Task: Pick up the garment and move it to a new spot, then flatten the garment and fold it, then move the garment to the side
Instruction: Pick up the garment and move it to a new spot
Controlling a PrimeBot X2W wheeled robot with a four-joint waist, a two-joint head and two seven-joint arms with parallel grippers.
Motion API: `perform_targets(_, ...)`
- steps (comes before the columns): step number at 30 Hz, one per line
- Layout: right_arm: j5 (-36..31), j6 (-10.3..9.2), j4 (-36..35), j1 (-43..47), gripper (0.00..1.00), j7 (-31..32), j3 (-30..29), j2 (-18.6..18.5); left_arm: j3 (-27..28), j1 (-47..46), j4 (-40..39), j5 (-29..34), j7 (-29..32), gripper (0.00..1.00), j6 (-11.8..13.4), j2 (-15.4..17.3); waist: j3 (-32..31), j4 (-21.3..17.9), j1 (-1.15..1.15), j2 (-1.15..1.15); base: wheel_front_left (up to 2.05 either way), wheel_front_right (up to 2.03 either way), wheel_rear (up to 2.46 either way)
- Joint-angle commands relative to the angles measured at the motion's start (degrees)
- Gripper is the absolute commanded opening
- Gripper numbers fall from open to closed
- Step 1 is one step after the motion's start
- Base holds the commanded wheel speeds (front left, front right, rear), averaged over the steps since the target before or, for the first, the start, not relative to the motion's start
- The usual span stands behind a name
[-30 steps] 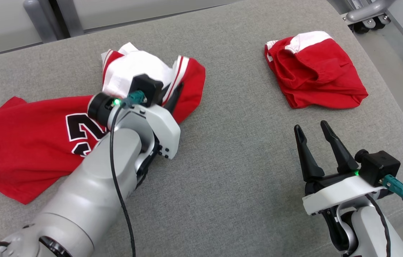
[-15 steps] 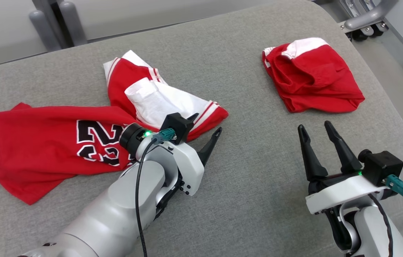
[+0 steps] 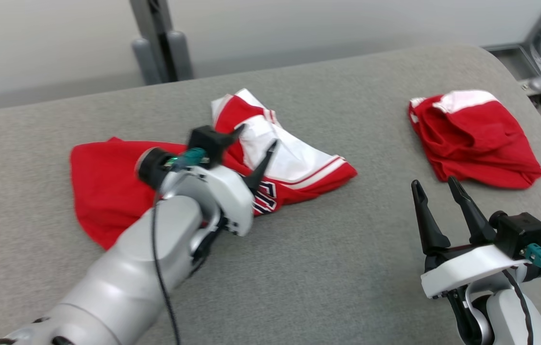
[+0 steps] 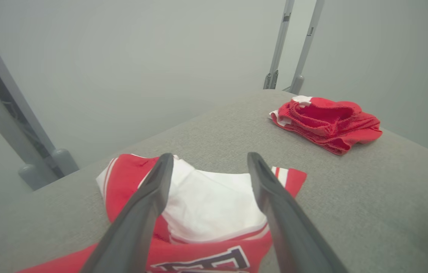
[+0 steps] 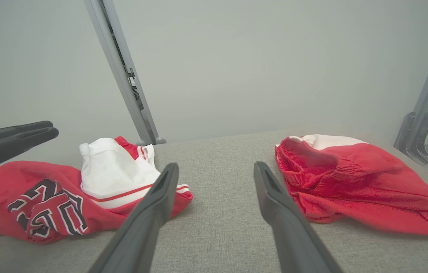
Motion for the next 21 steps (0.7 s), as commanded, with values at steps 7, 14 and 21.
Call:
perform_targets(7, -0.46, 0.01, -1.96, 2.10, 1.00, 1.77, -0.04, -0.38, 3.12, 2.59, 4.06, -3.92, 3.69, 1.00, 1.00, 6.44, -3.47, 6.06, 0.00, 0.00, 0.00, 0.00, 0.00)
perform_targets(14, -0.72, 0.01, -3.01, 1.87, 1.00, 2.48, 0.16, -0.38, 5.48, 3.13, 6.74, -6.74, 5.87, 1.00, 1.40, 10.15, -2.03, 7.41, 0.00, 0.00, 0.00, 0.00, 0.00)
perform_targets(21, -1.83, 0.01, -5.31, 0.88, 1.00, 3.37, 0.19, -0.37, 7.82, 0.61, 8.62, -9.50, 8.82, 1.00, 0.41, 12.91, 1.70, 6.88, 0.00, 0.00, 0.00, 0.00, 0.00)
